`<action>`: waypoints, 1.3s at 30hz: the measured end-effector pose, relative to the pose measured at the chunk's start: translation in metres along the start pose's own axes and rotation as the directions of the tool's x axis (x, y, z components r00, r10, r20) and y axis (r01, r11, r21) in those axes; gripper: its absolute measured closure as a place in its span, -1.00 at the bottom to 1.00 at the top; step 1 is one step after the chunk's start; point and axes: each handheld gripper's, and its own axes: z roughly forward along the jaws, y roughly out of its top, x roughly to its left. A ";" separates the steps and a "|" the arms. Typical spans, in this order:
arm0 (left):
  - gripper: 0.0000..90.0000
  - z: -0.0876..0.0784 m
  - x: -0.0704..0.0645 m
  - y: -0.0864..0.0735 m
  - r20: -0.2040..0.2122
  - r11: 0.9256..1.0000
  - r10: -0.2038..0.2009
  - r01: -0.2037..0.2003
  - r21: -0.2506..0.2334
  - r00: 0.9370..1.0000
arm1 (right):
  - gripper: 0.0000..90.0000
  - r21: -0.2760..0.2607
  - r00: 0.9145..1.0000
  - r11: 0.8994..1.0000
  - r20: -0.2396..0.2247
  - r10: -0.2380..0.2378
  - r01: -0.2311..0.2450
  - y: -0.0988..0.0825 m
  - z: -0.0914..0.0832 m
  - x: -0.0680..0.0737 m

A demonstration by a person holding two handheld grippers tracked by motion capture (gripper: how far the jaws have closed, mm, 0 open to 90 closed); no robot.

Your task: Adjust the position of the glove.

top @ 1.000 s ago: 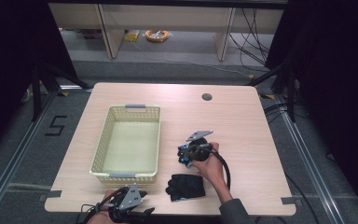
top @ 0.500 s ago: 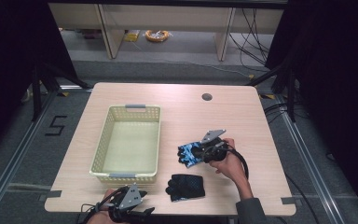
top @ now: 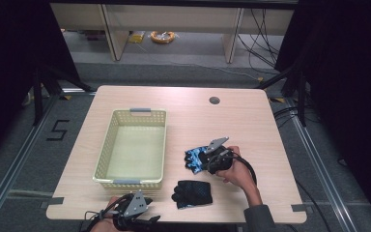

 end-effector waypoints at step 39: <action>-0.44 0.002 0.005 0.004 0.009 0.999 -0.050 0.050 -0.014 0.999 | 0.97 -0.199 0.980 0.960 -0.070 0.187 -0.197 0.001 -0.021 0.010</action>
